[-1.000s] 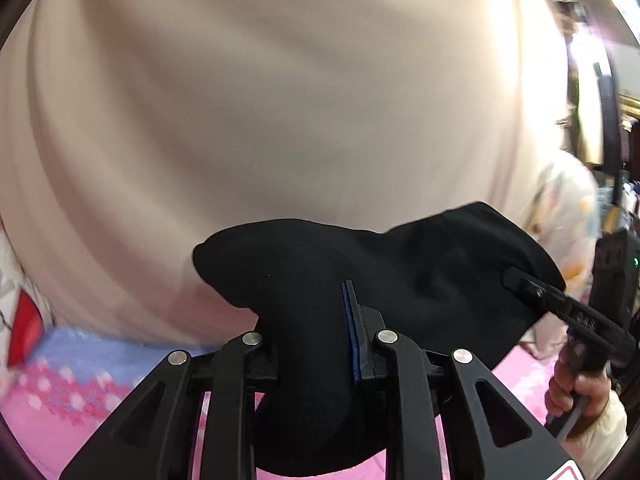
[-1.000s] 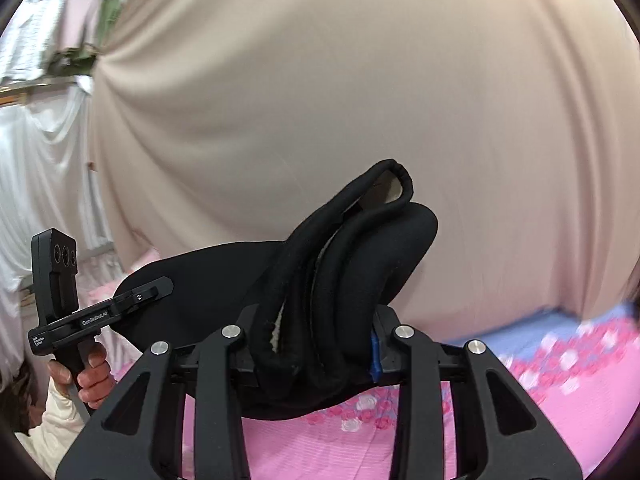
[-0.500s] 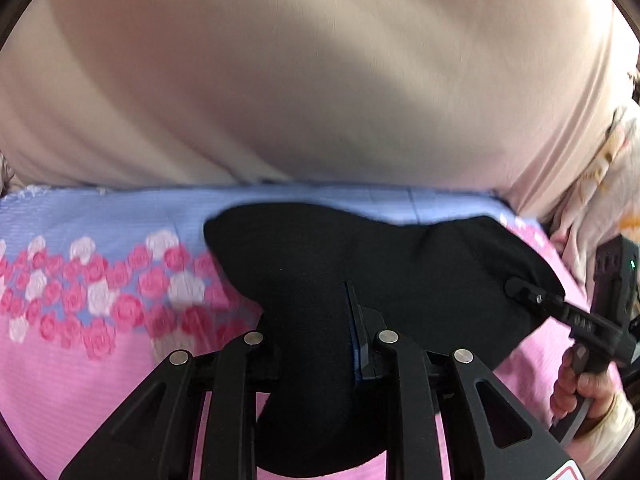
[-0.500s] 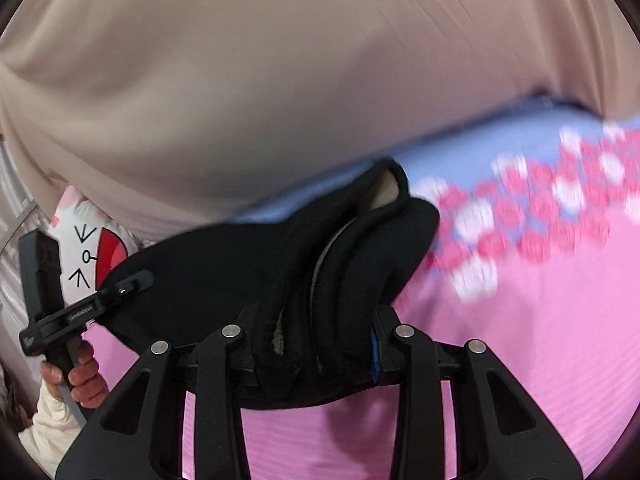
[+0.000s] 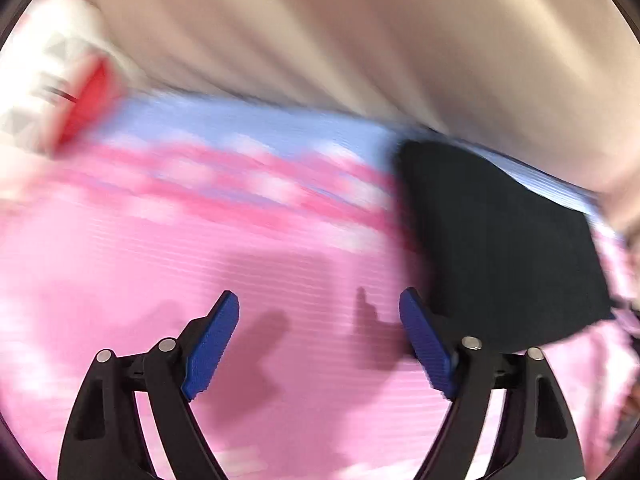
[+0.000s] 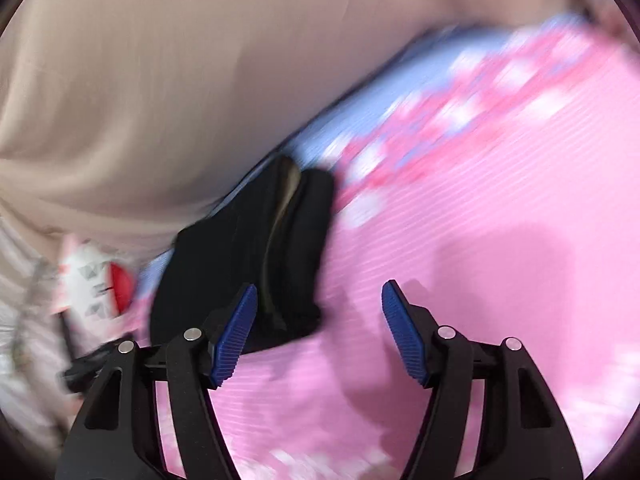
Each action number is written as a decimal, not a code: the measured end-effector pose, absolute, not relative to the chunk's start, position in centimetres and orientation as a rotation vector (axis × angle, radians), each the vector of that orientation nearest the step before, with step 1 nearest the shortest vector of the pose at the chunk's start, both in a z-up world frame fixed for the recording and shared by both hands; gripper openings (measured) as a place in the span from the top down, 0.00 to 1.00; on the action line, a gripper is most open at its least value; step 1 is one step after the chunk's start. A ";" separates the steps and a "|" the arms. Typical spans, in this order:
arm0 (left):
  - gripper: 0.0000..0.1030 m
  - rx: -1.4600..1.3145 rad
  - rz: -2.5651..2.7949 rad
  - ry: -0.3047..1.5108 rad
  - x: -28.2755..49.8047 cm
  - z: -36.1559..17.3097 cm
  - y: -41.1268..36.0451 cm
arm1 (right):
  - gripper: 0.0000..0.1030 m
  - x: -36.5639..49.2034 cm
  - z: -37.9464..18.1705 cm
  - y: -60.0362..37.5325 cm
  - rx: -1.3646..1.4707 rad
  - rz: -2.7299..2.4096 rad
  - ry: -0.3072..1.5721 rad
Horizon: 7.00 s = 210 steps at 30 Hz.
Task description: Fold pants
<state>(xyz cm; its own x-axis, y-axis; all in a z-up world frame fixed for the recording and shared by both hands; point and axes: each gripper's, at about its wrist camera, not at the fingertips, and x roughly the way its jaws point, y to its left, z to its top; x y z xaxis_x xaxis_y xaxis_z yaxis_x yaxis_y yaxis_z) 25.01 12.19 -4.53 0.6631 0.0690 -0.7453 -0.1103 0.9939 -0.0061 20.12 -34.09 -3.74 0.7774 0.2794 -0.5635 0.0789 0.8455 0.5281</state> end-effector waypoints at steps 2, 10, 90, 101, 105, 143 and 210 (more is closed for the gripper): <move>0.24 0.045 0.124 0.759 24.0 -0.8 11.4 | 0.58 19.1 0.0 -32.8 0.443 0.090 0.607; 0.26 0.175 -0.003 0.701 31.7 -0.4 -0.6 | 0.92 30.2 -1.2 -21.2 0.314 0.246 0.714; 0.09 -0.144 -0.032 0.934 23.0 -9.1 7.2 | 0.45 19.9 -8.6 -27.4 0.260 0.015 0.827; 0.07 0.154 0.071 0.944 26.8 -12.0 3.4 | 0.62 24.3 -9.3 -24.3 0.055 0.025 0.843; 0.53 0.052 -0.056 0.957 28.2 -11.6 3.6 | 0.90 24.2 -8.5 -24.9 0.156 0.056 0.833; 0.56 0.136 -0.133 0.810 26.1 -5.2 -0.9 | 0.98 22.4 -2.3 -20.2 0.298 0.190 0.708; 0.35 0.098 0.011 0.734 13.1 -3.5 -1.1 | 0.94 6.6 -0.5 -12.8 0.175 0.090 0.597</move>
<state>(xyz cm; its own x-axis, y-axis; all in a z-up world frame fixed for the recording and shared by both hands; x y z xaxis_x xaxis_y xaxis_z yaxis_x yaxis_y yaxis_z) 13.11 -1.09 -3.49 0.7424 0.0442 -0.6685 0.0245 0.9954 0.0930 6.60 -12.82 -0.50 0.8238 0.1348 -0.5506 -0.0335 0.9812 0.1901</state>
